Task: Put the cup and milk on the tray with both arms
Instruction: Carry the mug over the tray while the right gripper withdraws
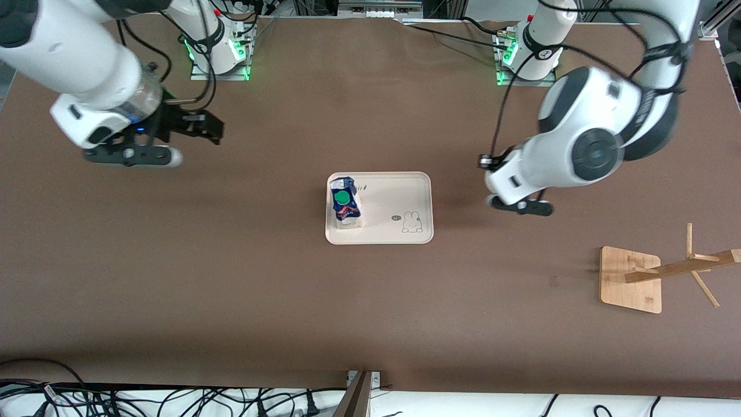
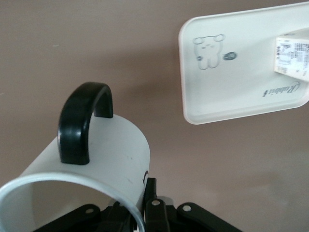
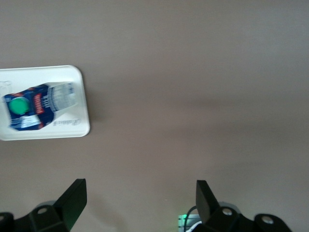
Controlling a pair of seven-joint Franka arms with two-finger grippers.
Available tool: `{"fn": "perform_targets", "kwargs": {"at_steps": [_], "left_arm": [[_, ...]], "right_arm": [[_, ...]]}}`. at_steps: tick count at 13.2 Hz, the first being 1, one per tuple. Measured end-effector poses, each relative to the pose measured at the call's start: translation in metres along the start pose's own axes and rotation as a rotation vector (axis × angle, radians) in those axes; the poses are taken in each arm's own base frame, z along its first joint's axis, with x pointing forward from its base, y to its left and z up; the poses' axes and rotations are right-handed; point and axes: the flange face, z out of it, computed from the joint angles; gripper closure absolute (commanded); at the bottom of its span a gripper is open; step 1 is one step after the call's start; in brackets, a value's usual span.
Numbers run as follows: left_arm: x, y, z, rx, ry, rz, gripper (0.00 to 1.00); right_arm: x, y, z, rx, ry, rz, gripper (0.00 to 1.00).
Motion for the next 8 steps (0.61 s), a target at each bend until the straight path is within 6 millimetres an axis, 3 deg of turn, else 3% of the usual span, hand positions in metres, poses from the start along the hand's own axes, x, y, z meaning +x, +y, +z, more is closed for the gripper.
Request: {"fn": "perform_targets", "kwargs": {"at_steps": [2, 4, 8], "left_arm": [[0.025, 0.038, 0.038, 0.005, -0.044, 0.006, 1.00], [0.044, 0.062, 0.070, 0.004, -0.058, -0.010, 1.00], [0.059, 0.107, 0.119, -0.006, -0.025, -0.013, 1.00]], "right_arm": [[0.014, 0.039, 0.004, -0.010, -0.008, 0.035, 0.00], [0.026, 0.078, 0.010, -0.015, -0.019, 0.106, 0.00], [0.047, 0.201, 0.023, 0.066, -0.057, 0.262, 0.00]]}}
